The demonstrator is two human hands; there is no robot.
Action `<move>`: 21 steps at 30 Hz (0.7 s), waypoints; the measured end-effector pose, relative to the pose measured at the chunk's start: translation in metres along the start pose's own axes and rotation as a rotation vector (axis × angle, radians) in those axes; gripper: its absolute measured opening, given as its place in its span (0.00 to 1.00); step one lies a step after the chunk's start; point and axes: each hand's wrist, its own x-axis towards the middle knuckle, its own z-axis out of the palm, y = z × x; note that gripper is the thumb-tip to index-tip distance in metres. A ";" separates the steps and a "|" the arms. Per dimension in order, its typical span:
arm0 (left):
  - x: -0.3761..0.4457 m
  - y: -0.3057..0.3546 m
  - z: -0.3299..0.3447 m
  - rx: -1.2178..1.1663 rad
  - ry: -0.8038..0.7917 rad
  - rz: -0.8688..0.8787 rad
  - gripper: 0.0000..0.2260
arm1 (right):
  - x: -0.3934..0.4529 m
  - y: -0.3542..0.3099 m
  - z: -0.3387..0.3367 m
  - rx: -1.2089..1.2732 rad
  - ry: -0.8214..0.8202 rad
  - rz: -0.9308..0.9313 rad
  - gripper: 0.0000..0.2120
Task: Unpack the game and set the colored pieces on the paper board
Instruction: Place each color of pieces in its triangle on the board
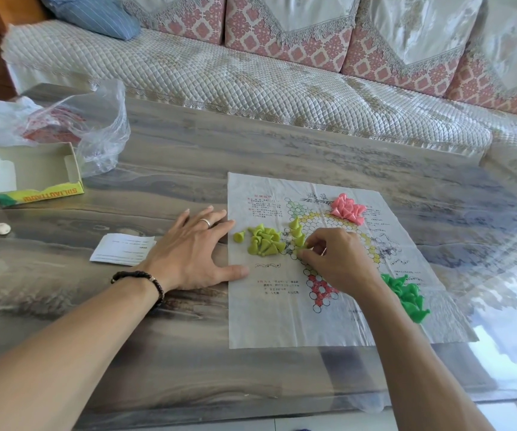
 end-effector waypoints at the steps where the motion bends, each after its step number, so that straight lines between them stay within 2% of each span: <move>1: 0.000 0.000 0.000 -0.002 0.001 0.001 0.51 | -0.001 0.000 0.000 -0.003 0.009 -0.002 0.08; 4: 0.000 -0.001 0.000 -0.002 -0.003 0.005 0.52 | -0.005 -0.002 -0.004 0.000 0.133 -0.047 0.09; 7: 0.000 -0.001 0.000 0.004 -0.001 0.007 0.52 | -0.006 -0.013 -0.004 -0.009 0.231 -0.175 0.08; 10: 0.001 -0.001 0.000 0.005 -0.003 0.006 0.52 | -0.003 -0.024 0.007 -0.137 0.164 -0.302 0.12; 13: 0.002 -0.001 0.000 0.010 -0.004 0.002 0.52 | 0.001 -0.031 0.017 -0.263 0.115 -0.346 0.14; 18: 0.003 -0.001 0.001 0.010 -0.005 0.001 0.52 | 0.005 -0.035 0.020 -0.282 0.089 -0.339 0.14; 21: 0.003 0.000 0.001 0.010 0.001 0.004 0.51 | 0.002 -0.035 0.016 -0.159 0.117 -0.276 0.14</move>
